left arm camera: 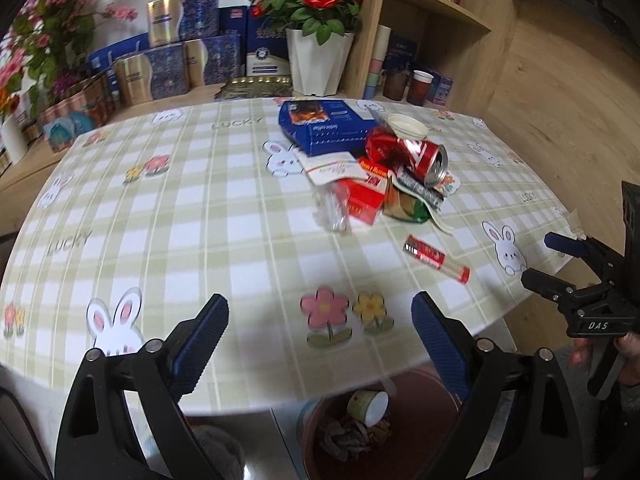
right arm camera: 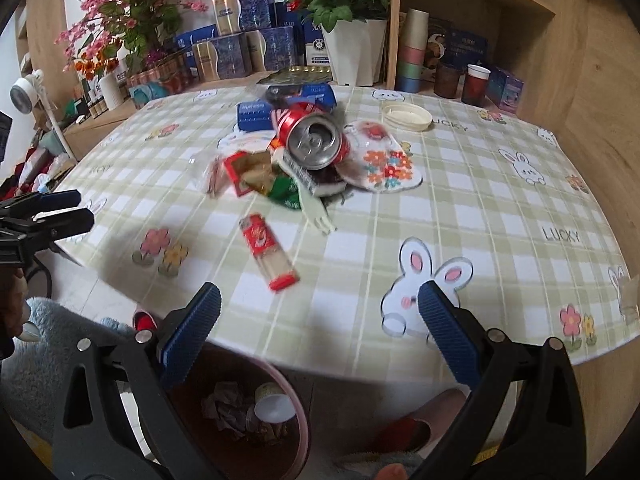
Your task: Collect trash
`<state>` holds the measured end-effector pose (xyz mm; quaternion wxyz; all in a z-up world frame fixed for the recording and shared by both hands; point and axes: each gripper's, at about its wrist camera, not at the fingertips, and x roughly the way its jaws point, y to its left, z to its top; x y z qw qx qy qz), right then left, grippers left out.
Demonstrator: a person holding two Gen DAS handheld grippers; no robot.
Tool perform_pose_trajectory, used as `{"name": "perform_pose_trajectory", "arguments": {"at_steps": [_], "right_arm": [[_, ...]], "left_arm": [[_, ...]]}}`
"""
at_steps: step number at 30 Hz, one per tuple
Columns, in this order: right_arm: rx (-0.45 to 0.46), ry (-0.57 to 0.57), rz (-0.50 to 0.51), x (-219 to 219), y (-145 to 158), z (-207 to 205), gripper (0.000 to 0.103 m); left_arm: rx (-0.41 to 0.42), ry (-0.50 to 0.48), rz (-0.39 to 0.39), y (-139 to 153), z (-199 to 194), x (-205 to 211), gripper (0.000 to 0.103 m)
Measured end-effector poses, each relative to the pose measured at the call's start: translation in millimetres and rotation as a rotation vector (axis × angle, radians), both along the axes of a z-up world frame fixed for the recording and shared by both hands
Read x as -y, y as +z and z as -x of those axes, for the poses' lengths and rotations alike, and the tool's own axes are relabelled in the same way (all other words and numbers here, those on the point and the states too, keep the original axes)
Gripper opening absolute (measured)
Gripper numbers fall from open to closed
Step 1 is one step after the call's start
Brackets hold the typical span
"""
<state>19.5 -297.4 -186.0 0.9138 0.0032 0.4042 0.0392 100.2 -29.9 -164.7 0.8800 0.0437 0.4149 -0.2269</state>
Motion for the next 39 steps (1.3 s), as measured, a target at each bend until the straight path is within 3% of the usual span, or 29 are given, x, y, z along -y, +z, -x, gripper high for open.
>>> {"name": "perform_pose_trajectory", "arguments": {"at_steps": [7,12,15,18,23,25,29,32,34,39], "right_arm": [[0.004,0.036,-0.001,8,15,-44,0.097],[0.010,0.028,0.076,6,29,-84,0.097],[0.044,0.093,0.095,-7,38,-112,0.097],[0.062,0.179,0.175,-32,40,-142,0.096],[0.032,0.242,0.230,-62,30,-179,0.092],[-0.004,0.237,0.220,-66,23,-196,0.079],[-0.062,0.197,0.162,-61,13,-216,0.065],[-0.092,0.170,0.068,-49,13,-218,0.039],[-0.078,0.164,0.001,-41,20,-213,0.022],[0.038,0.138,-0.023,-24,50,-193,0.009]], "left_arm": [[-0.034,-0.034,0.017,2,-45,11,0.078],[-0.056,-0.050,0.030,-1,-69,20,0.069],[-0.077,-0.039,0.058,-4,-81,17,0.066],[-0.096,-0.030,0.069,-8,-90,14,0.064],[-0.118,-0.023,0.089,-13,-97,7,0.063],[-0.120,-0.027,0.092,-14,-96,7,0.063],[-0.126,-0.040,0.103,-16,-95,7,0.063],[-0.130,-0.055,0.111,-18,-93,10,0.062],[-0.131,-0.068,0.115,-18,-93,12,0.059],[-0.139,-0.087,0.126,-20,-94,19,0.054]]}}
